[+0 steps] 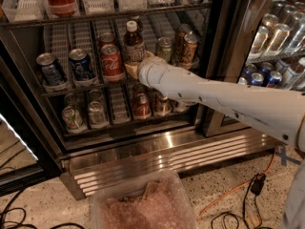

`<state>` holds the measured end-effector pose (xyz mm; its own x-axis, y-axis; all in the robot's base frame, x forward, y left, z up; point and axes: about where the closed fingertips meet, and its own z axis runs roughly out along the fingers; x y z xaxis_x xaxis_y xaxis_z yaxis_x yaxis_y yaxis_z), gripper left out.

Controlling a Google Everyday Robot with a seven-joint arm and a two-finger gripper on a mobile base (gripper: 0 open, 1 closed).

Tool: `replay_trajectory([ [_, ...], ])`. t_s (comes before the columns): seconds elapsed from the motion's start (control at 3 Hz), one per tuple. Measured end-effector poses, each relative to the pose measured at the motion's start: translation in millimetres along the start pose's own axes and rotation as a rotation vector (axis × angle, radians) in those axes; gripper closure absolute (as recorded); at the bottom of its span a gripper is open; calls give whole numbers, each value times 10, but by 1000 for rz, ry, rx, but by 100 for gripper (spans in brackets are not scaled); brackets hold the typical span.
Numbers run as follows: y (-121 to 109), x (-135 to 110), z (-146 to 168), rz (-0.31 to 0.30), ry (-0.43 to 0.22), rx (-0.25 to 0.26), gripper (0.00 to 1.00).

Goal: Pick blue plastic bottle from middle shelf of fridge

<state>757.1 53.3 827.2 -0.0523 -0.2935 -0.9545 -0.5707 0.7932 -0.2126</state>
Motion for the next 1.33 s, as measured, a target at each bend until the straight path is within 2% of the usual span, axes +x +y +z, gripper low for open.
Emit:
replay_trajectory([
  [0.67, 91, -30, -54, -27, -7, 9, 100],
  [1.33, 88, -125, -100, -50, -34, 30, 100],
])
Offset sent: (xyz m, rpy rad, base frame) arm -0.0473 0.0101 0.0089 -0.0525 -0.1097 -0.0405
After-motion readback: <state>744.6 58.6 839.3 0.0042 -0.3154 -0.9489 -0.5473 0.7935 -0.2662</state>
